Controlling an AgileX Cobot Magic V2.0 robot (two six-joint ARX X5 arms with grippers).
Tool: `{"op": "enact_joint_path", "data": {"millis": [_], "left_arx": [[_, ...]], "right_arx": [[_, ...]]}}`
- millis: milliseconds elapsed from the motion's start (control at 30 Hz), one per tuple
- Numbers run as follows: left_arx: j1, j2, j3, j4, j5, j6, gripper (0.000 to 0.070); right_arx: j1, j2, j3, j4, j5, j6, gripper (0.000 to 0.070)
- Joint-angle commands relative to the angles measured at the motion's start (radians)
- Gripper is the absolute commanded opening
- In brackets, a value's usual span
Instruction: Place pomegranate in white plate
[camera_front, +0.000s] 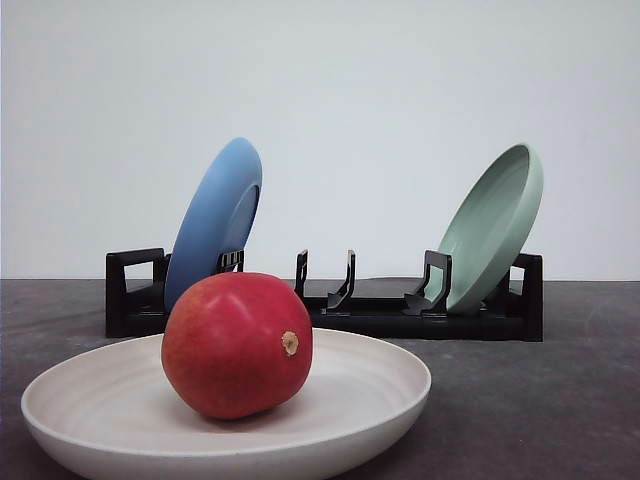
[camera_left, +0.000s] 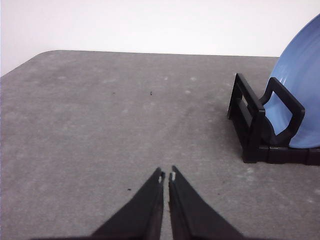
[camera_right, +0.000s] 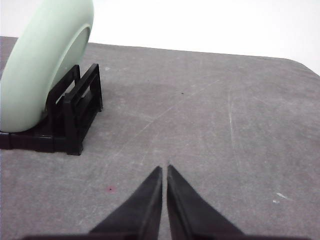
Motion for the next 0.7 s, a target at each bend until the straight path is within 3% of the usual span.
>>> {"op": "enact_joint_path", "data": {"millis": [0,433,667], "left_arx": [[0.001,-0.001,-0.009,0.010,0.002,0.008,0.0000],[0.004,-0.001,-0.009,-0.014,-0.006,0.010,0.0000],[0.009,-0.001,-0.009,-0.016,-0.006,0.048,0.0000]], "right_arx": [[-0.002,0.000,-0.004,0.010,0.000,-0.004,0.0010],[-0.002,0.000,-0.004,0.010,0.000,-0.004,0.0010],[-0.002,0.000,-0.004,0.010,0.000,-0.004,0.0010]]}}
